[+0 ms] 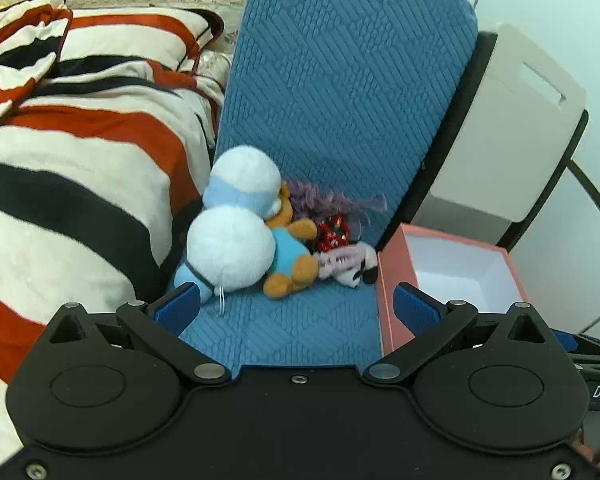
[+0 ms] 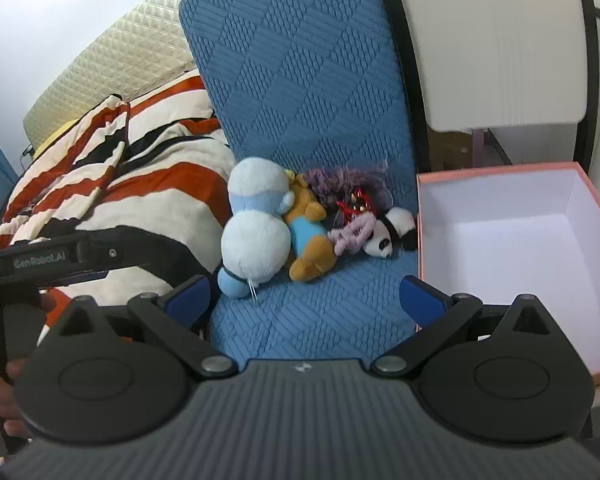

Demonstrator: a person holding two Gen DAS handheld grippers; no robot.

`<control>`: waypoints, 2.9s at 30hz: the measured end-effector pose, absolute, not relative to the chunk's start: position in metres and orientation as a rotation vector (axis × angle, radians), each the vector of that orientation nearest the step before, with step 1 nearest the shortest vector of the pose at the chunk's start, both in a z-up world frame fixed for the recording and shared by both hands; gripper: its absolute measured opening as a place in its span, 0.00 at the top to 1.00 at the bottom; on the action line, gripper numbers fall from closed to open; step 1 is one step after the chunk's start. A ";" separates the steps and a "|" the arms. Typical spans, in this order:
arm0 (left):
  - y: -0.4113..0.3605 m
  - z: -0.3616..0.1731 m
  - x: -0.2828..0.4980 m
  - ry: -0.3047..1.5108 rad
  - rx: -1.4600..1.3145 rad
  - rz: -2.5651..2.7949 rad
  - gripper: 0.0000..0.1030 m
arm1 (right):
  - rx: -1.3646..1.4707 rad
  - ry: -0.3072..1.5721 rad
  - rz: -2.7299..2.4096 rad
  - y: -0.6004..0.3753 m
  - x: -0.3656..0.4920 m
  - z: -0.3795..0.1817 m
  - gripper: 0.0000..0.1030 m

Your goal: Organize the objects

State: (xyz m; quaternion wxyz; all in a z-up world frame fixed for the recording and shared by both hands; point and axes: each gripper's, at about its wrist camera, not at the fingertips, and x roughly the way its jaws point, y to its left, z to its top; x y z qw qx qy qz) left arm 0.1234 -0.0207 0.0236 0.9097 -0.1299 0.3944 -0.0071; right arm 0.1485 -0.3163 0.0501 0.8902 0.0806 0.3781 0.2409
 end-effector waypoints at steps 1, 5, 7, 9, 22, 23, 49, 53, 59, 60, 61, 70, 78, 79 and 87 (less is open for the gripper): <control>-0.022 0.025 0.125 0.814 -0.263 -0.023 0.00 | 0.146 0.782 0.497 -0.315 0.151 0.052 0.00; -0.033 0.018 0.122 0.798 -0.225 -0.057 0.00 | 0.157 0.753 0.521 -0.317 0.148 0.042 0.00; -0.038 0.014 0.114 0.776 -0.206 -0.072 0.00 | 0.167 0.748 0.513 -0.317 0.145 0.038 0.00; -0.040 0.010 0.098 0.749 -0.201 -0.092 0.00 | 0.165 0.717 0.514 -0.317 0.134 0.035 0.00; -0.013 0.012 0.031 0.726 -0.255 -0.054 0.00 | 0.144 0.666 0.472 -0.317 0.084 0.031 0.00; -0.011 0.013 0.030 0.722 -0.253 -0.050 0.00 | 0.144 0.656 0.476 -0.317 0.084 0.032 0.00; 0.021 -0.083 0.214 0.868 -0.235 -0.038 0.04 | 0.065 0.769 0.427 -0.262 0.250 -0.044 0.39; 0.027 -0.109 0.255 0.902 -0.222 -0.027 0.04 | 0.054 0.808 0.425 -0.254 0.282 -0.068 0.44; 0.037 -0.149 0.306 0.944 -0.204 -0.013 0.04 | 0.011 0.822 0.423 -0.239 0.321 -0.098 0.44; 0.038 -0.156 0.314 0.953 -0.198 -0.010 0.03 | 0.000 0.823 0.418 -0.237 0.327 -0.103 0.44; 0.039 -0.161 0.317 0.959 -0.191 -0.007 0.03 | -0.011 0.825 0.413 -0.236 0.332 -0.108 0.44; 0.033 -0.203 0.344 0.990 -0.124 -0.001 0.00 | -0.078 0.850 0.384 -0.227 0.367 -0.134 0.55; 0.036 -0.203 0.346 0.994 -0.143 0.003 0.11 | -0.029 0.895 0.389 -0.232 0.366 -0.130 0.81; 0.036 -0.200 0.345 0.985 -0.147 0.008 0.17 | -0.020 0.893 0.396 -0.234 0.363 -0.127 0.83; 0.036 -0.170 0.312 0.959 -0.234 0.072 0.63 | -0.046 0.867 0.442 -0.233 0.329 -0.105 0.87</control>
